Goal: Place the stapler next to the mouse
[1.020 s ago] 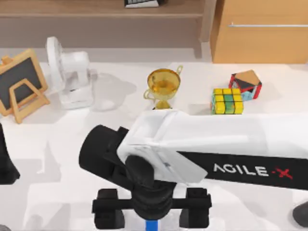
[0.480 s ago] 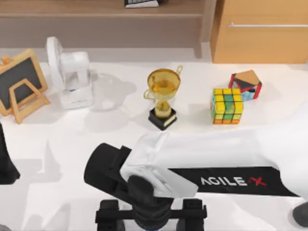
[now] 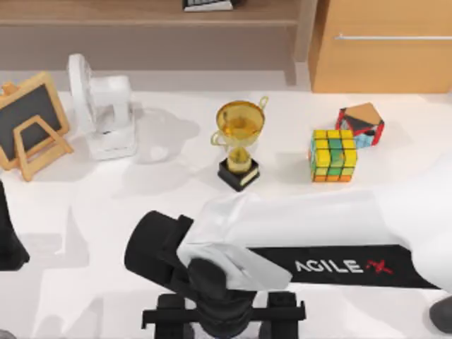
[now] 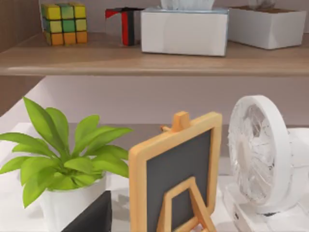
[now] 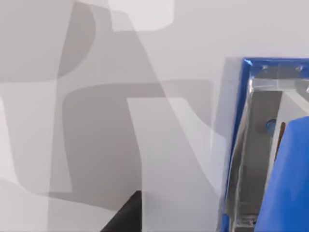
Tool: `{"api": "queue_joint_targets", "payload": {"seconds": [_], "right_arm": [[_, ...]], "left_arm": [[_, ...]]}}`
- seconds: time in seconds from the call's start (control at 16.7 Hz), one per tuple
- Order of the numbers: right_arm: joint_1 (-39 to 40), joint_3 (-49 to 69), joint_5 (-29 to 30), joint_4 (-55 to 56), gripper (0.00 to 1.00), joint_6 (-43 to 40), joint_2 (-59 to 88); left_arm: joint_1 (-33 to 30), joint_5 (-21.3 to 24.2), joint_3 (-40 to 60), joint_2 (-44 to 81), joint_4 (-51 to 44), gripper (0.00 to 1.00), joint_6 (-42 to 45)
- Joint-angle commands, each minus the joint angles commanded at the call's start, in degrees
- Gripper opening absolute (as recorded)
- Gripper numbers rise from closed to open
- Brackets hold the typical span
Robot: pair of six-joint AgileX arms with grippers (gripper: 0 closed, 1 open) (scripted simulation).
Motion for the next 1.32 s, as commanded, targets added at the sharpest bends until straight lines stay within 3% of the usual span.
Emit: {"api": "queue_joint_targets", "payload": {"seconds": [0.42,1.32], "right_arm": [[0.00,0.00,0.00,0.00,0.02,0.00,0.00],[-0.13,2.74,0.42,-6.09,0.00,-0.59,-3.22]], "left_arm": [[0.00,0.00,0.00,0.00,0.00,1.00,0.00],[0.00,0.00,0.00,0.00,0.00,1.00,0.00]]}}
